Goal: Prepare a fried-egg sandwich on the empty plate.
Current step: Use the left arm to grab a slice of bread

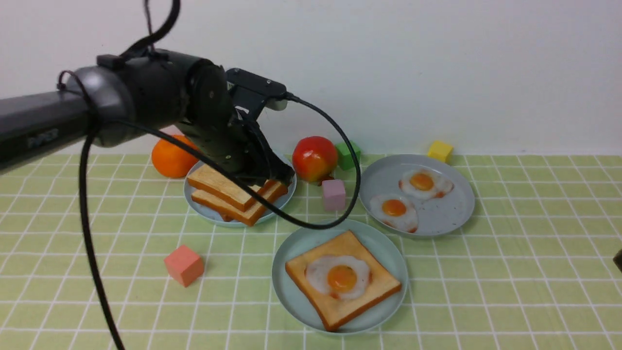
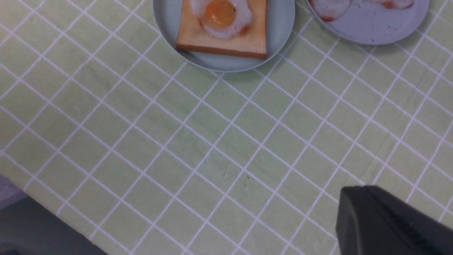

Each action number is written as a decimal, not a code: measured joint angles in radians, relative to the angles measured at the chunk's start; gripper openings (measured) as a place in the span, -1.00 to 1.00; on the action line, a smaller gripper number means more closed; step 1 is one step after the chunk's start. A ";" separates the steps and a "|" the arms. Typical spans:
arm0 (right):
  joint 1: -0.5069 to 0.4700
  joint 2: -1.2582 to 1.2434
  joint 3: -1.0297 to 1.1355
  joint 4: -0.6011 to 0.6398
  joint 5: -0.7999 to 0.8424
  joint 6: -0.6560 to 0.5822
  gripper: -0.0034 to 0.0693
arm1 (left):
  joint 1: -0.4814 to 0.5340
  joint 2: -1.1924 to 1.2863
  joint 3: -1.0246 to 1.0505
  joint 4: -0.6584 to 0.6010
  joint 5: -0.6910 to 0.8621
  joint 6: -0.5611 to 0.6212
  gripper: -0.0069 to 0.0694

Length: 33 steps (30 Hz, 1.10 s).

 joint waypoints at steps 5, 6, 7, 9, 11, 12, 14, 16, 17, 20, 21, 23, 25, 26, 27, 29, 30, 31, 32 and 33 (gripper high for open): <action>0.000 -0.001 0.000 0.054 0.000 0.000 -0.90 | 0.000 0.072 -0.021 0.129 -0.052 -0.005 0.10; 0.000 -0.001 0.000 0.064 0.000 0.000 -0.90 | 0.000 0.085 -0.021 0.149 -0.066 -0.006 0.17; 0.000 -0.001 0.000 0.067 0.000 0.000 -0.90 | 0.000 0.090 -0.021 0.155 -0.068 -0.007 0.18; 0.000 -0.001 0.000 0.076 0.000 0.000 -0.90 | 0.000 0.116 -0.021 0.186 -0.092 -0.024 0.25; 0.000 -0.001 0.000 0.076 0.000 0.000 -0.90 | 0.000 0.126 -0.021 0.196 -0.100 -0.039 0.26; 0.000 -0.001 0.000 0.077 0.000 0.000 -0.89 | 0.000 0.138 -0.022 0.206 -0.106 -0.060 0.25; 0.000 -0.001 0.000 0.079 0.000 0.000 -0.89 | 0.000 0.154 -0.024 0.213 -0.109 -0.085 0.23; 0.000 -0.001 0.000 0.081 0.000 0.000 -0.89 | 0.000 0.162 -0.031 0.219 -0.109 -0.103 0.17; 0.000 -0.001 0.000 0.081 0.000 0.000 -0.89 | 0.000 0.163 -0.032 0.219 -0.109 -0.103 0.14; 0.000 -0.001 0.000 0.081 0.000 0.000 -0.89 | 0.000 0.167 -0.032 0.219 -0.109 -0.103 -0.01; 0.000 -0.001 0.000 0.081 0.000 0.000 -0.89 | 0.000 0.167 -0.032 0.217 -0.109 -0.103 -0.11; 0.000 -0.001 0.000 0.081 0.000 0.000 -0.88 | 0.000 0.167 -0.032 0.209 -0.112 -0.103 -0.31; 0.000 -0.002 0.000 0.081 0.000 0.000 -0.88 | 0.000 0.165 -0.032 0.204 -0.116 -0.103 -0.55; 0.000 -0.003 0.000 0.081 0.000 0.000 -0.88 | 0.000 0.161 -0.032 0.204 -0.117 -0.103 -0.68; 0.000 -0.004 0.000 0.082 0.000 0.000 -0.88 | 0.000 0.154 -0.032 0.205 -0.114 -0.103 -0.76; 0.000 -0.010 0.000 0.082 0.000 0.000 -0.87 | 0.000 0.131 -0.032 0.205 -0.103 -0.103 -0.79; 0.000 -0.013 0.000 0.082 0.000 0.000 -0.87 | -0.001 0.111 -0.032 0.202 -0.084 -0.103 -0.79; 0.000 -0.013 0.000 0.082 0.000 0.000 -0.87 | -0.002 0.107 -0.032 0.202 -0.084 -0.103 -0.79; 0.000 -0.019 0.000 0.082 0.000 0.000 -0.87 | -0.007 0.067 -0.032 0.191 -0.045 -0.103 -0.79; 0.000 -0.023 0.000 0.082 0.000 0.000 -0.87 | -0.013 0.034 -0.032 0.180 -0.021 -0.103 -0.79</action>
